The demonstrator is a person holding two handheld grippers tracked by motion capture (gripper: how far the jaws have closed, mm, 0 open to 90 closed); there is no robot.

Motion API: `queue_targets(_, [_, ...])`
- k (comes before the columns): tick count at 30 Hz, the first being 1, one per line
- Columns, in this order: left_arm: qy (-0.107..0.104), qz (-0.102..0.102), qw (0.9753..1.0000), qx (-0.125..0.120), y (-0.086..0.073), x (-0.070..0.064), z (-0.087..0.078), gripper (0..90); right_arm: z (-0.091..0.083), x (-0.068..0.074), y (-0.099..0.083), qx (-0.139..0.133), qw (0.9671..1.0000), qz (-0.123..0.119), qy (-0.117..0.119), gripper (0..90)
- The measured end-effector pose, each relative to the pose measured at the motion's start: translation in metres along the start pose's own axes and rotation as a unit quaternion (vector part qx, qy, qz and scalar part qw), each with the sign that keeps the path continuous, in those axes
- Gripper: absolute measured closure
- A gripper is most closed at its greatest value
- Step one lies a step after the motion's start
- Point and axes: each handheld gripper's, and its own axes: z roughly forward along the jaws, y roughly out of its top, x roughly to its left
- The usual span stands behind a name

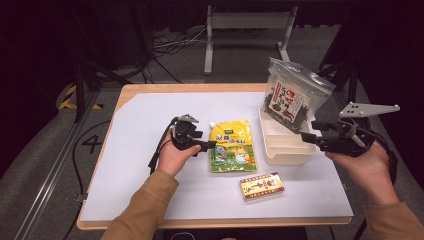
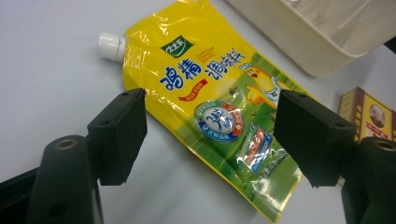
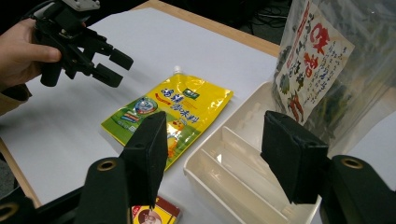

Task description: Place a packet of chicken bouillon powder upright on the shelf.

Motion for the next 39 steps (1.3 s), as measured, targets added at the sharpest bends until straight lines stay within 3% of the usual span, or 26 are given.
queue_targets(6, [0.019,-0.008,0.9995,0.022,-0.004,0.0,0.013,29.0,0.0,0.001,-0.002,0.0,1.0,-0.002,0.0,41.0])
queue_targets(12, [0.019,-0.014,0.9988,0.042,-0.006,0.0,0.024,29.0,0.0,0.0,-0.006,0.001,1.0,0.003,0.001,40.5])
queue_targets(19, [0.016,-0.017,0.9982,0.055,-0.008,0.001,0.037,26.8,0.002,0.001,-0.008,0.005,1.0,0.005,0.0,40.6])
queue_targets(26, [-0.008,-0.019,0.997,0.075,-0.011,-0.001,0.047,29.3,0.003,0.001,-0.011,0.006,1.0,0.007,0.0,40.6])
queue_targets(30, [0.003,-0.007,0.9971,0.075,-0.012,-0.004,0.049,30.4,0.003,0.001,-0.012,0.006,1.0,0.007,0.0,40.6])
queue_targets(39, [0.016,-0.01,0.9974,0.069,-0.016,-0.012,0.05,38.1,0.006,0.001,-0.013,0.008,0.9999,0.009,0.002,40.6])
